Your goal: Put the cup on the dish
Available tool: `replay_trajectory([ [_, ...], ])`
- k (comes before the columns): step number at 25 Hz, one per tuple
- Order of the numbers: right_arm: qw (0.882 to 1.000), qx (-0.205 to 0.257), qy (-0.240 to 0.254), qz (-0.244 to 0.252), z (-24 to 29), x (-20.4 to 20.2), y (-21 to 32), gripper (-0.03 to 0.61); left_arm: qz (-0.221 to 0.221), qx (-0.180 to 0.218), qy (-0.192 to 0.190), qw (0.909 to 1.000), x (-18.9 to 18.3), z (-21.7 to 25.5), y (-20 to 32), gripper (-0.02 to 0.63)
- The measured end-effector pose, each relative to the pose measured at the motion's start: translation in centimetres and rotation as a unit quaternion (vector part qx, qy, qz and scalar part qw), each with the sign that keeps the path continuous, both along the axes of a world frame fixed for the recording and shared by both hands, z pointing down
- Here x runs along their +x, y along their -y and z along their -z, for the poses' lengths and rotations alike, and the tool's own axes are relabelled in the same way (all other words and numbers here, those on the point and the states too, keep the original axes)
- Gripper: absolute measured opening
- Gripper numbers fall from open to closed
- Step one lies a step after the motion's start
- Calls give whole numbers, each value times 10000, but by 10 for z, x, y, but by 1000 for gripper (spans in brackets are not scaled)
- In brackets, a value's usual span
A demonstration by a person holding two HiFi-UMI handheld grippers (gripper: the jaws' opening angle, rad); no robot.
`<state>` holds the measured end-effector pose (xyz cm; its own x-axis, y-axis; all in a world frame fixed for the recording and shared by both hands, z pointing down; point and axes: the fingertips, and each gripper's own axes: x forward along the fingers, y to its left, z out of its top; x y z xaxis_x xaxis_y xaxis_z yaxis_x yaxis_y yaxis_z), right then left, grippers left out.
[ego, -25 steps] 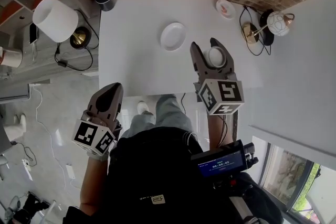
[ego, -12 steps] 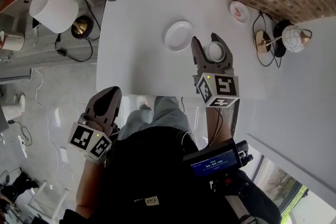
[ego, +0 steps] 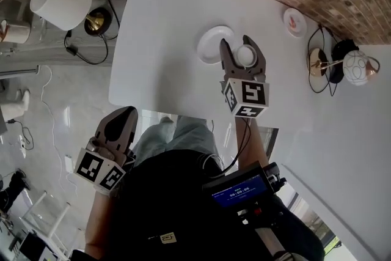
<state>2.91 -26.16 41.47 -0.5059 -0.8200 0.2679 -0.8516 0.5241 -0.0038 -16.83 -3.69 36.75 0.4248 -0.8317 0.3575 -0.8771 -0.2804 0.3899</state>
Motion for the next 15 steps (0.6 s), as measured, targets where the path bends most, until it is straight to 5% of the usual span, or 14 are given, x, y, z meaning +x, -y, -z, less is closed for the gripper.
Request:
replay_trajectory([
  [15,9990,-273,-146,309,-85,-23,34,244,146,-526,324,9980,-2,-25,19,5],
])
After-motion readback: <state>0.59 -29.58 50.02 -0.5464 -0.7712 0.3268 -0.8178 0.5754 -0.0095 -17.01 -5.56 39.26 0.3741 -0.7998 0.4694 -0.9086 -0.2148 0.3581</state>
